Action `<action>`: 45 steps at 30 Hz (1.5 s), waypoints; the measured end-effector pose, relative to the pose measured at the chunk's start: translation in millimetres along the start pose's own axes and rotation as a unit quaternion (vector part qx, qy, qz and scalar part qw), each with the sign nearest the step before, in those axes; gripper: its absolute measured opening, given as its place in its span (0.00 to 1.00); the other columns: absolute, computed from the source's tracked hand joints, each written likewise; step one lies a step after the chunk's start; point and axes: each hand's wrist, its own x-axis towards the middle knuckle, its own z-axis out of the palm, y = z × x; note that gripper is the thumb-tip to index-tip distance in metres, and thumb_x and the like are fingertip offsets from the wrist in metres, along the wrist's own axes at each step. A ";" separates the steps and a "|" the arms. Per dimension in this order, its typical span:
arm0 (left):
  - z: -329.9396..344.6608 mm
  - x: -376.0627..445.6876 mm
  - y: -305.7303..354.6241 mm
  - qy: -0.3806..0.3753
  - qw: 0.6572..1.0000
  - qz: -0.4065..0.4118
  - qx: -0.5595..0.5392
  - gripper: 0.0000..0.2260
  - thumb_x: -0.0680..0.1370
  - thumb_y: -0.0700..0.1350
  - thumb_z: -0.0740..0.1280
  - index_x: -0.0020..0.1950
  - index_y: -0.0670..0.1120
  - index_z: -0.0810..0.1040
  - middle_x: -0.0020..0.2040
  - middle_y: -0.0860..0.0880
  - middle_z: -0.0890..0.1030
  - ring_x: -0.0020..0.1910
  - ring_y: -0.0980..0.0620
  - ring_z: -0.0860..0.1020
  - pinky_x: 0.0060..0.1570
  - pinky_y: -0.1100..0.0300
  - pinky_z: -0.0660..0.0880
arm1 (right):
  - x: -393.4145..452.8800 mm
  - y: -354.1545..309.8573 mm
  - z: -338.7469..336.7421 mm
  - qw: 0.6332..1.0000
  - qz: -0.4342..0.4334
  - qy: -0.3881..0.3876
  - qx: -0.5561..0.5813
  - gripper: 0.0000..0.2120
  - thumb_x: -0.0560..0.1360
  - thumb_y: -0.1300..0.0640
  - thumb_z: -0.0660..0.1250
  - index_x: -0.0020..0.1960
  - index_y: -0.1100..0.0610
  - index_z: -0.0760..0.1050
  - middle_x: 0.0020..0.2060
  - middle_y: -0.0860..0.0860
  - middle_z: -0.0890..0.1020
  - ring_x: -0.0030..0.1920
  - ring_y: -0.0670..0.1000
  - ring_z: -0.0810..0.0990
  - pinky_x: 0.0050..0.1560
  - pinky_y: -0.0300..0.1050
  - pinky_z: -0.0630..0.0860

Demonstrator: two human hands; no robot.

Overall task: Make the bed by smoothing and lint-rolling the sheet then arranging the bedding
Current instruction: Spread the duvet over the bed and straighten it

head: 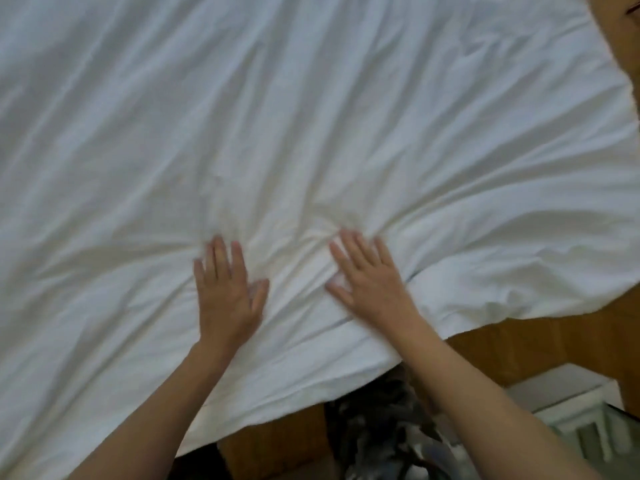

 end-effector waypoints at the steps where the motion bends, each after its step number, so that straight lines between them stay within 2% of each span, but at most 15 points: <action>1: 10.3 8.6 34.0 -0.002 1.000 0.008 -0.006 0.33 0.78 0.56 0.55 0.75 0.34 0.57 0.75 0.30 0.56 0.75 0.33 0.55 0.72 0.37 0.52 | -8.7 39.1 -8.8 1.000 0.008 -0.004 -0.011 0.32 0.76 0.38 0.57 0.72 0.58 0.69 0.71 0.58 0.69 0.71 0.58 0.68 0.71 0.57 0.58; 4: 36.0 17.8 133.6 -0.037 0.997 0.066 -0.009 0.34 0.78 0.58 0.56 0.75 0.35 0.60 0.75 0.30 0.58 0.75 0.33 0.55 0.72 0.36 0.52 | -45.3 139.4 -35.6 0.997 0.042 -0.051 -0.034 0.32 0.78 0.38 0.52 0.75 0.57 0.63 0.75 0.57 0.64 0.74 0.57 0.63 0.73 0.56 0.51; 8: 59.7 -0.9 238.3 -0.084 0.983 0.162 -0.002 0.32 0.78 0.57 0.57 0.75 0.37 0.60 0.75 0.31 0.57 0.76 0.34 0.55 0.72 0.36 0.54 | -115.9 250.9 -53.0 0.964 0.232 -0.130 -0.018 0.38 0.75 0.33 0.40 0.79 0.52 0.44 0.79 0.51 0.47 0.78 0.52 0.47 0.74 0.57 0.43; 11: 69.7 -25.9 273.2 -0.126 0.961 0.246 0.010 0.32 0.79 0.58 0.57 0.76 0.38 0.61 0.77 0.33 0.54 0.77 0.35 0.52 0.71 0.37 0.54 | -160.4 296.0 -52.1 0.933 0.320 -0.167 -0.004 0.41 0.72 0.30 0.36 0.79 0.51 0.42 0.79 0.51 0.44 0.78 0.51 0.44 0.75 0.58 0.45; 15: 81.1 -39.1 283.8 -0.125 0.924 0.358 0.040 0.37 0.74 0.63 0.65 0.75 0.42 0.63 0.75 0.33 0.60 0.76 0.35 0.55 0.70 0.36 0.58 | -175.2 301.0 -44.9 0.965 0.237 -0.116 0.017 0.42 0.73 0.30 0.47 0.78 0.55 0.53 0.77 0.60 0.54 0.77 0.59 0.52 0.74 0.62 0.51; 18: 81.7 -25.6 293.8 -0.110 0.953 0.277 0.059 0.41 0.67 0.56 0.75 0.73 0.43 0.63 0.72 0.32 0.65 0.71 0.34 0.64 0.67 0.38 0.66 | -188.2 303.9 -31.4 0.991 0.105 -0.086 0.008 0.44 0.71 0.29 0.56 0.76 0.58 0.57 0.74 0.64 0.61 0.74 0.64 0.58 0.72 0.64 0.57; 21: 78.4 -2.2 312.0 -0.113 0.970 0.201 0.075 0.40 0.61 0.47 0.78 0.71 0.41 0.69 0.63 0.35 0.74 0.58 0.36 0.74 0.54 0.44 0.73 | -191.9 313.9 -20.5 0.997 0.039 -0.063 -0.034 0.46 0.67 0.31 0.64 0.74 0.60 0.61 0.70 0.66 0.67 0.70 0.65 0.64 0.69 0.65 0.62; 25: 72.4 28.3 332.0 -0.090 0.975 0.199 0.040 0.25 0.58 0.34 0.75 0.55 0.41 0.79 0.40 0.43 0.78 0.36 0.43 0.77 0.32 0.52 0.74 | -180.6 324.9 -20.0 0.997 -0.012 0.017 -0.071 0.27 0.71 0.51 0.72 0.65 0.65 0.72 0.52 0.63 0.79 0.49 0.62 0.77 0.48 0.56 0.78; 27: 65.0 32.2 337.2 -0.108 0.969 0.222 0.015 0.23 0.55 0.36 0.77 0.48 0.42 0.79 0.36 0.46 0.78 0.31 0.45 0.77 0.26 0.56 0.73 | -184.4 327.2 -27.1 0.995 -0.022 0.046 -0.081 0.18 0.69 0.65 0.73 0.58 0.67 0.78 0.39 0.60 0.80 0.34 0.60 0.78 0.33 0.51 0.78; 29: 59.1 14.4 348.3 -0.143 0.953 0.268 -0.014 0.22 0.54 0.38 0.77 0.46 0.43 0.78 0.36 0.46 0.77 0.30 0.46 0.77 0.23 0.58 0.71 | -203.1 334.3 -37.7 0.994 -0.047 0.049 -0.083 0.15 0.69 0.67 0.66 0.55 0.68 0.80 0.31 0.58 0.78 0.27 0.57 0.76 0.25 0.47 0.74; 34: 69.2 -38.8 381.1 -0.270 0.902 0.334 -0.038 0.20 0.68 0.48 0.73 0.57 0.44 0.75 0.47 0.46 0.77 0.42 0.47 0.77 0.38 0.57 0.75 | -245.3 353.9 -58.0 0.995 -0.042 -0.035 -0.087 0.26 0.54 0.71 0.80 0.51 0.67 0.81 0.33 0.60 0.79 0.27 0.58 0.78 0.23 0.47 0.76; 36: 77.2 -39.7 387.8 -0.332 0.865 0.375 -0.031 0.20 0.74 0.53 0.68 0.62 0.45 0.73 0.53 0.45 0.77 0.49 0.44 0.78 0.48 0.54 0.77 | -237.8 352.7 -60.2 0.993 -0.037 -0.078 -0.078 0.32 0.51 0.63 0.83 0.54 0.65 0.81 0.37 0.58 0.80 0.31 0.58 0.79 0.26 0.46 0.75; 40: 70.8 -11.2 392.1 -0.193 0.917 0.323 -0.129 0.14 0.76 0.46 0.61 0.58 0.44 0.76 0.49 0.45 0.78 0.45 0.45 0.78 0.41 0.54 0.77 | -237.7 363.2 -66.3 0.995 -0.031 -0.084 -0.030 0.32 0.70 0.35 0.65 0.62 0.60 0.76 0.53 0.58 0.78 0.48 0.57 0.78 0.45 0.50 0.77; 43: 67.3 28.4 385.2 -0.057 0.952 0.279 -0.108 0.17 0.76 0.44 0.61 0.63 0.40 0.77 0.58 0.40 0.78 0.53 0.41 0.77 0.47 0.51 0.77 | -248.4 369.5 -74.4 0.996 0.084 0.011 -0.023 0.31 0.78 0.37 0.55 0.61 0.62 0.77 0.53 0.61 0.78 0.51 0.61 0.78 0.47 0.53 0.79; 45: 71.7 56.7 388.3 -0.052 0.951 0.298 -0.057 0.20 0.76 0.45 0.63 0.67 0.39 0.74 0.66 0.35 0.73 0.62 0.37 0.73 0.57 0.46 0.74 | -241.6 371.5 -75.8 0.979 0.193 0.066 -0.027 0.30 0.81 0.40 0.50 0.62 0.63 0.75 0.54 0.63 0.78 0.52 0.63 0.77 0.47 0.56 0.79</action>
